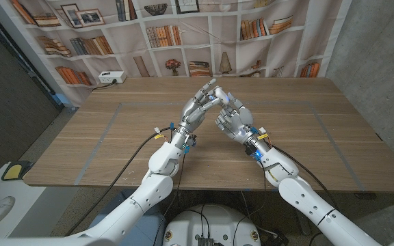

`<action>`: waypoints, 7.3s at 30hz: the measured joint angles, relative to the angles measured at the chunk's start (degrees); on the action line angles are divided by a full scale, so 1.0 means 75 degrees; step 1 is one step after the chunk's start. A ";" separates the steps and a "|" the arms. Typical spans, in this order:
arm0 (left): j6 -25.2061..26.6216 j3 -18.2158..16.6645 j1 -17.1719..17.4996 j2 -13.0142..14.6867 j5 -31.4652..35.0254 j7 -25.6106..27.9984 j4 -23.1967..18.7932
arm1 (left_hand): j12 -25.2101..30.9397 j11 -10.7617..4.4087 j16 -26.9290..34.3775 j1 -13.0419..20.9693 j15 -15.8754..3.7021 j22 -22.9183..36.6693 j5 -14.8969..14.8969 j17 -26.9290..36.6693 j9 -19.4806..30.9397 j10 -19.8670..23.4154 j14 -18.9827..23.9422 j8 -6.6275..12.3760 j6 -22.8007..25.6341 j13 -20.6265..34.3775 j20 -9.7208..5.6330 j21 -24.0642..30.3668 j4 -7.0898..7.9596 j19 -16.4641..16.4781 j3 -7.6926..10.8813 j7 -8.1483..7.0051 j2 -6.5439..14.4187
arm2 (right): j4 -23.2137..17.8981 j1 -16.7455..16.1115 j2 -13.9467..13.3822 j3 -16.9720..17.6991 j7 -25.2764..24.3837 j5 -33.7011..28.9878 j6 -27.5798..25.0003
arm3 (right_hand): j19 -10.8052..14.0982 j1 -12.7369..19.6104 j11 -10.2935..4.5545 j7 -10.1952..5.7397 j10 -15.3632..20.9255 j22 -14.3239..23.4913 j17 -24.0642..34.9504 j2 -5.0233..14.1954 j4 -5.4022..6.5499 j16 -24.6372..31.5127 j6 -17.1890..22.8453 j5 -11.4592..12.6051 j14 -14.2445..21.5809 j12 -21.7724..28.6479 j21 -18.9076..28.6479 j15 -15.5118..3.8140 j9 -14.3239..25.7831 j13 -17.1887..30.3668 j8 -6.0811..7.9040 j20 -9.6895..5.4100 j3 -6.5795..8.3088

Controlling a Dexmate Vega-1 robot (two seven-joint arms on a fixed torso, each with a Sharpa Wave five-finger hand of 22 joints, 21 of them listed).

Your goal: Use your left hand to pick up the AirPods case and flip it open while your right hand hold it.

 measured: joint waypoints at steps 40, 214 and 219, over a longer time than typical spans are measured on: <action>0.0161 0.0106 0.0020 -0.0006 -0.0177 -0.0372 0.0078 | -0.0042 0.0019 0.0000 -0.0036 -0.0003 0.0000 0.0033 0.0000 0.0000 0.0019 0.0028 0.0000 0.0000 0.0000 -0.0015 0.0000 0.0001 -0.0068 -0.0001 0.0000 0.0002 | 0.0070 0.0102 0.0045 -0.0114 0.0000 -0.0127 0.0046 | -0.0325 0.0457 0.0150 -0.0420 0.0226 -0.0176 -0.0036 0.0231 -0.0069 -0.0060 0.1243 -0.0029 -0.0040 0.0151 0.0501 -0.0041 -0.0037 -0.0308 -0.0030 0.0137 0.0868; -0.0672 -0.0360 0.0710 0.0898 0.0398 -0.0038 -0.0471 | -0.0721 -0.0266 -0.0156 -0.3155 0.0758 0.0000 -0.0237 0.0001 -0.0050 -0.2072 -0.1313 0.0001 -0.1594 -0.0016 0.0410 -0.0116 0.0684 -0.0929 -0.1050 0.0095 -0.0983 | -0.2366 -0.0194 -0.3085 0.0380 -0.3443 -0.3351 -0.1862 | -0.1676 0.2568 0.0126 -0.0266 0.0222 -0.1343 -0.0070 -0.0433 0.0361 -0.0207 0.2124 -0.0195 0.0030 0.0944 0.3312 -0.0027 0.1056 -0.0361 0.0001 0.0668 0.2484; -0.0609 -0.0460 0.0742 0.0980 0.0583 0.0215 -0.0569 | -0.0721 -0.0183 -0.0156 -0.3248 0.0758 0.0000 -0.0237 0.0040 -0.0050 -0.2154 -0.1313 0.0038 -0.1425 -0.0045 0.0436 -0.0116 0.0729 -0.0955 -0.1069 0.0157 -0.0953 | -0.2557 -0.0104 -0.3284 0.0369 -0.3626 -0.3659 -0.2196 | -0.1675 0.2568 0.0127 -0.0266 0.0223 -0.1342 -0.0070 -0.0434 0.0361 -0.0207 0.2124 -0.0194 0.0030 0.0944 0.3312 -0.0027 0.1173 -0.0388 0.0000 0.0667 0.2484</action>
